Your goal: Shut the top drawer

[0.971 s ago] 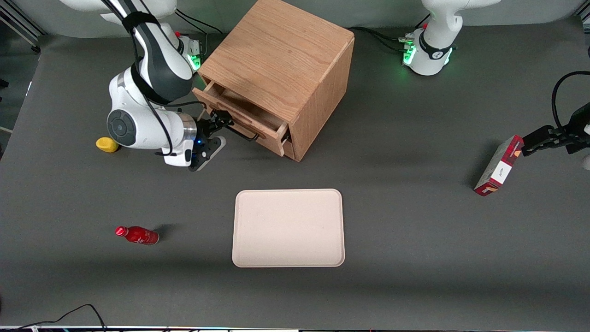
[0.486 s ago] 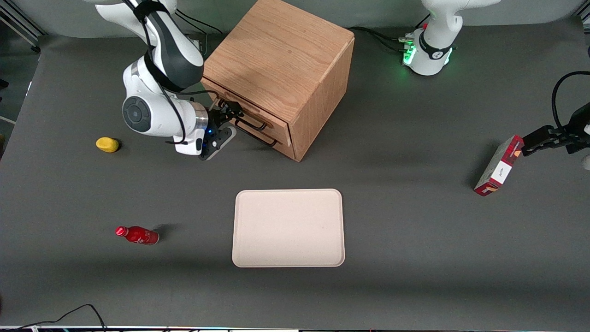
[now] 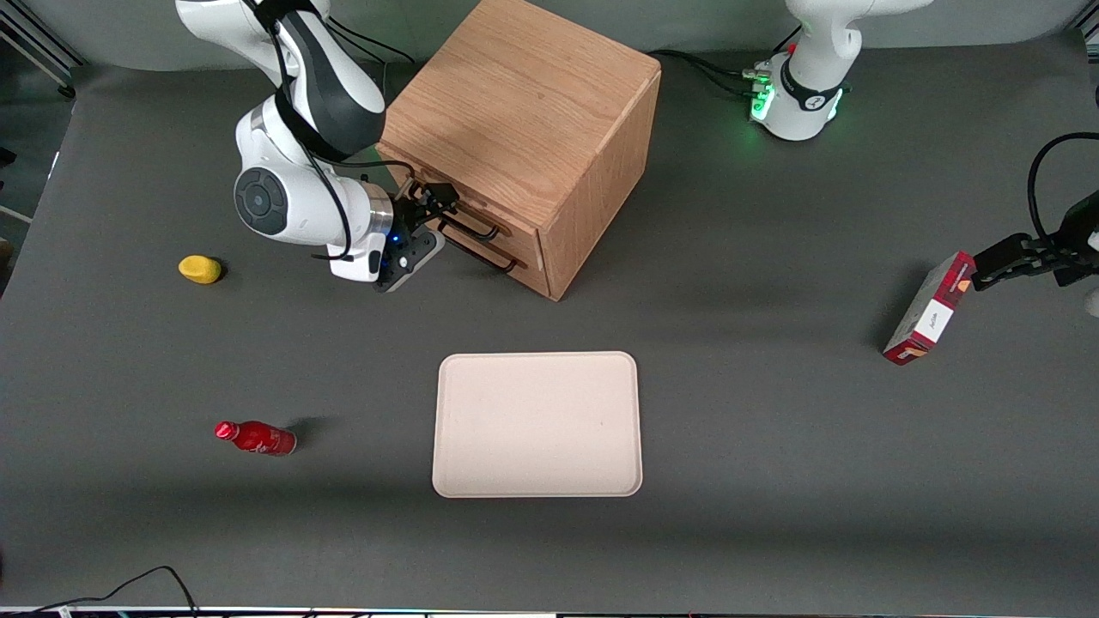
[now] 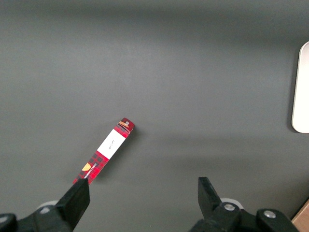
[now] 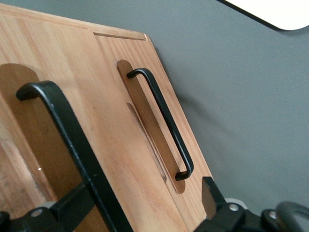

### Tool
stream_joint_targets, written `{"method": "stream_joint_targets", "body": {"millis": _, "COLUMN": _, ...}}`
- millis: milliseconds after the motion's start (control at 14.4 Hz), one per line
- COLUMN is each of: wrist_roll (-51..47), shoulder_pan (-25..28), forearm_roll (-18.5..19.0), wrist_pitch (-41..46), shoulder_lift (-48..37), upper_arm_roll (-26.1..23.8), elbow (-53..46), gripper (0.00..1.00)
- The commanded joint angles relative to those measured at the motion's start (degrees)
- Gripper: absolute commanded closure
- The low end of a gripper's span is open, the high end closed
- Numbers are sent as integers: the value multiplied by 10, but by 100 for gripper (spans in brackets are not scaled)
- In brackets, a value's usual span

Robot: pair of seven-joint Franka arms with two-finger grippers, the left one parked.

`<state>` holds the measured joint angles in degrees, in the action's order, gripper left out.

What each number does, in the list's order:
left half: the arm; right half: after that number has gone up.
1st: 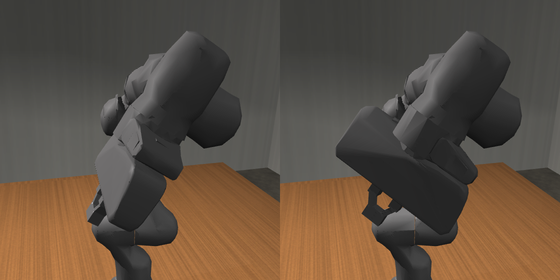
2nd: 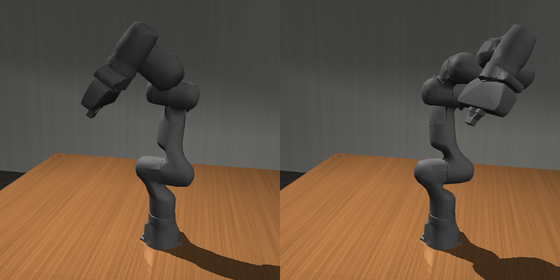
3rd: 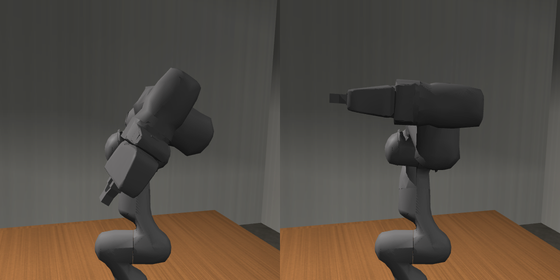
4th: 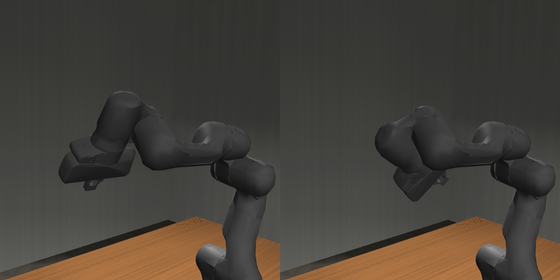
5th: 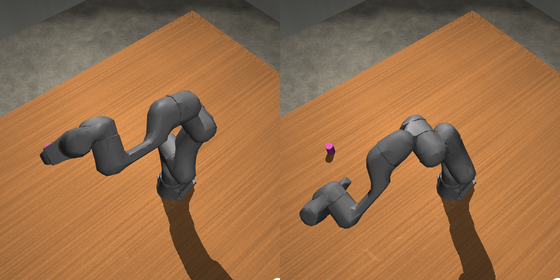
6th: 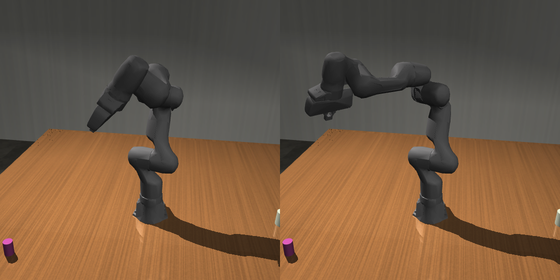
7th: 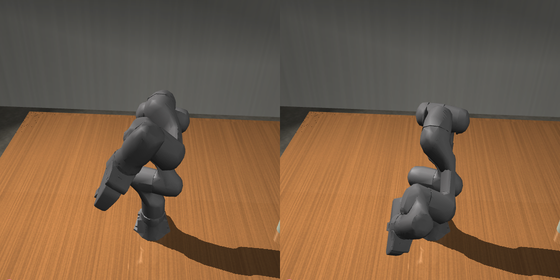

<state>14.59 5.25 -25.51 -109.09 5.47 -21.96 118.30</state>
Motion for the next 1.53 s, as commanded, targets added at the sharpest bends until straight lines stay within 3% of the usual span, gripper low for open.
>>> {"method": "stream_joint_targets", "body": {"millis": 0, "wrist_roll": -7, "shoulder_pan": -2, "forearm_roll": -18, "wrist_pitch": 8, "shoulder_lift": -19, "upper_arm_roll": -10, "elbow": -3, "gripper": 0}}
{"method": "stream_joint_targets", "body": {"millis": 555, "wrist_roll": -36, "shoulder_pan": -6, "forearm_roll": 52, "wrist_pitch": 109, "shoulder_lift": -21, "upper_arm_roll": 9, "elbow": -161, "gripper": 0}}
{"method": "stream_joint_targets", "body": {"millis": 832, "wrist_roll": -124, "shoulder_pan": -6, "forearm_roll": 148, "wrist_pitch": 227, "shoulder_lift": -39, "upper_arm_roll": 24, "elbow": -290, "gripper": 0}}
{"method": "stream_joint_targets", "body": {"millis": 1110, "wrist_roll": -221, "shoulder_pan": -8, "forearm_roll": 203, "wrist_pitch": 293, "shoulder_lift": -95, "upper_arm_roll": 50, "elbow": -339, "gripper": 0}}
{"method": "stream_joint_targets", "body": {"millis": 1387, "wrist_roll": -223, "shoulder_pan": -7, "forearm_roll": 265, "wrist_pitch": 309, "shoulder_lift": -140, "upper_arm_roll": 143, "elbow": -342, "gripper": 0}}
{"method": "stream_joint_targets", "body": {"millis": 1457, "wrist_roll": -224, "shoulder_pan": -7, "forearm_roll": 262, "wrist_pitch": 310, "shoulder_lift": -146, "upper_arm_roll": 172, "elbow": -336, "gripper": 0}}
